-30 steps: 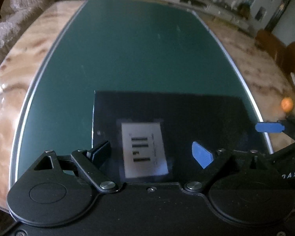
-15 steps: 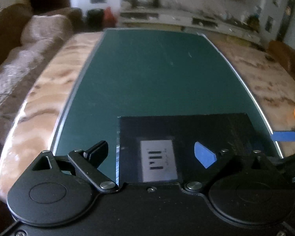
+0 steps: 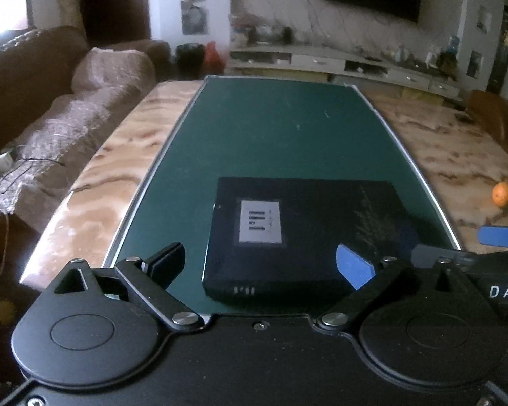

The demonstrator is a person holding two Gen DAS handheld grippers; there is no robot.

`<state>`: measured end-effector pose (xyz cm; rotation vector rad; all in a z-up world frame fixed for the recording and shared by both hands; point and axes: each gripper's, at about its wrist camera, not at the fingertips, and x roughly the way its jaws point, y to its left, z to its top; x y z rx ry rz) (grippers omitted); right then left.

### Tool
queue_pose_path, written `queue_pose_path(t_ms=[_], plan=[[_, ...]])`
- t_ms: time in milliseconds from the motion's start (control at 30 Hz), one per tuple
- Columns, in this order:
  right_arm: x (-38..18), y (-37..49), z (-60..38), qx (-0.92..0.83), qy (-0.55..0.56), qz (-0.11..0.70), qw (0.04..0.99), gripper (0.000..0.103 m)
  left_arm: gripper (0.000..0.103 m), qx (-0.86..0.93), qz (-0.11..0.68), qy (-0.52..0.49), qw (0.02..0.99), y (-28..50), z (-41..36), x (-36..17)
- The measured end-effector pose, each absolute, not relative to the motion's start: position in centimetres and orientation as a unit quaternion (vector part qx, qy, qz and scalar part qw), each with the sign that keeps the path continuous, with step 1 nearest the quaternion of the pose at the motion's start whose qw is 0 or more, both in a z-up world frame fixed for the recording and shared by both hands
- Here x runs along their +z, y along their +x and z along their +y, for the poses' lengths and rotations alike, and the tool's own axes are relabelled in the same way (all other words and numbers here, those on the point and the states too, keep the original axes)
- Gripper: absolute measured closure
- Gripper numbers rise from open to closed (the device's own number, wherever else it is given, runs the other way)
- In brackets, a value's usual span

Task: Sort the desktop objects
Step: 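Lower the black box flat onto the table with both tools, then open both tools and pull them back from the box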

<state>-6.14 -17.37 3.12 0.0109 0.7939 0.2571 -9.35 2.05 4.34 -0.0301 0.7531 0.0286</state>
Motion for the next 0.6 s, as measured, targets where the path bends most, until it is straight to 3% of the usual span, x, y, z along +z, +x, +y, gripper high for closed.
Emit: queue_pose_path(t_ms=[600], plan=[[2.9, -10.9, -15.9, 0.073, -0.024, 0.373, 0.924, 0.000, 0.003, 0.032, 0.382, -0.001, 0.924, -12.6, 1.9, 3.1]])
